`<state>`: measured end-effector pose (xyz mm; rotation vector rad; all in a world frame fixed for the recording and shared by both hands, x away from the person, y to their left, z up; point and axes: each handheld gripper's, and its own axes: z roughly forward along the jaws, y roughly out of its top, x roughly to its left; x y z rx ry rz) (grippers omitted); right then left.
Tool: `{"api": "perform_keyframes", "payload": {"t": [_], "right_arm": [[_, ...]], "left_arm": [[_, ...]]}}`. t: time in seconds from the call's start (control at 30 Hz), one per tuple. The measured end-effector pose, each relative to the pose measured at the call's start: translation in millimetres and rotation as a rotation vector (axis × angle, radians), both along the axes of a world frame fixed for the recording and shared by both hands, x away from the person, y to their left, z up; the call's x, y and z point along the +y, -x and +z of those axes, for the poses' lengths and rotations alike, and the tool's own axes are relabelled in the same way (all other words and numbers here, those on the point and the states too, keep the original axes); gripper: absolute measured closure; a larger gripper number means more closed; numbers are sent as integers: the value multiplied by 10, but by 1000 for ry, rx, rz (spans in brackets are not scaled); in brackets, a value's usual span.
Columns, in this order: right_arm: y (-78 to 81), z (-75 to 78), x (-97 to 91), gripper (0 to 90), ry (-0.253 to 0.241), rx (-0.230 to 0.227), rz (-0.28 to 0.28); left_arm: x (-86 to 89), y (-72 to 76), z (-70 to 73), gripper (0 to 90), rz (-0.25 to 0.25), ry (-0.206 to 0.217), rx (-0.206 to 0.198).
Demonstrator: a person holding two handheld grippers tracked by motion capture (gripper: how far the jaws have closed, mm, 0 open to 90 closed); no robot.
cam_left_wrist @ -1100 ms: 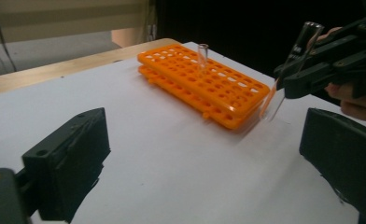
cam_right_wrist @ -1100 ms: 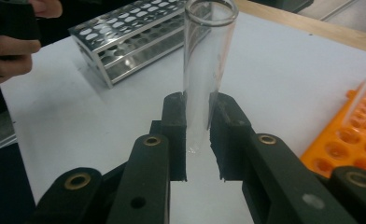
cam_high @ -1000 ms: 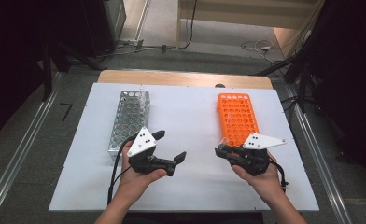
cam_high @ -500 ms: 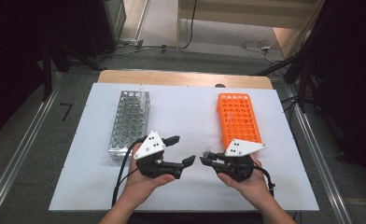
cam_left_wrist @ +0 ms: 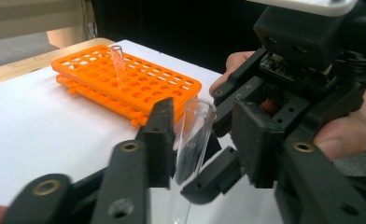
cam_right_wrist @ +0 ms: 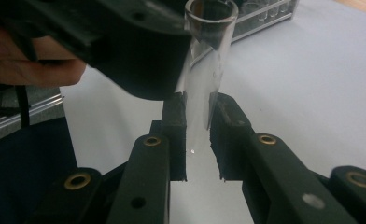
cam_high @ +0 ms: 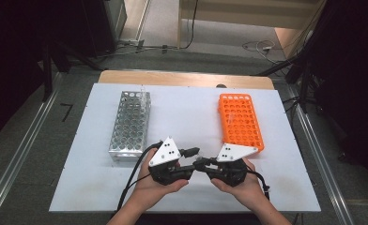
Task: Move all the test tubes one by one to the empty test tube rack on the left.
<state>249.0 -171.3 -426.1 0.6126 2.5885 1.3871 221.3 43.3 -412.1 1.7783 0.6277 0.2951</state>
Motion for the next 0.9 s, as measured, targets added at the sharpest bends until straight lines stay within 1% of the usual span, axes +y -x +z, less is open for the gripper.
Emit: {"api": "perform_keyframes", "payload": {"t": [0.27, 0.4, 0.5, 0.57, 0.6, 0.67, 0.77, 0.87, 0.9], "right_arm": [[36, 2, 45, 743, 4, -1, 18], [34, 2, 44, 743, 1, 2, 16], [28, -1, 41, 741, -2, 5, 15], [20, -5, 34, 730, -6, 6, 20], [14, -5, 29, 703, -8, 6, 23], [8, -1, 15, 617, -17, 3, 26], [2, 15, -14, 435, -25, -12, 23], [-20, 34, -65, 284, -36, -12, 12], [-37, 41, -92, 220, -39, -8, 5]], "left_arm": [[-14, -2, -13, 736, 7, -27, -10], [-14, 6, -9, 750, 16, -37, -23], [0, -7, -10, 758, 24, -34, -23], [11, -19, -11, 761, 23, -23, -19], [15, -24, -11, 761, 29, -22, -18], [29, -37, -9, 761, 31, -20, -18], [65, -56, -3, 762, 38, -11, -13], [123, -83, 11, 762, 58, -6, -12], [143, -91, 16, 763, 64, -9, -14]]}}
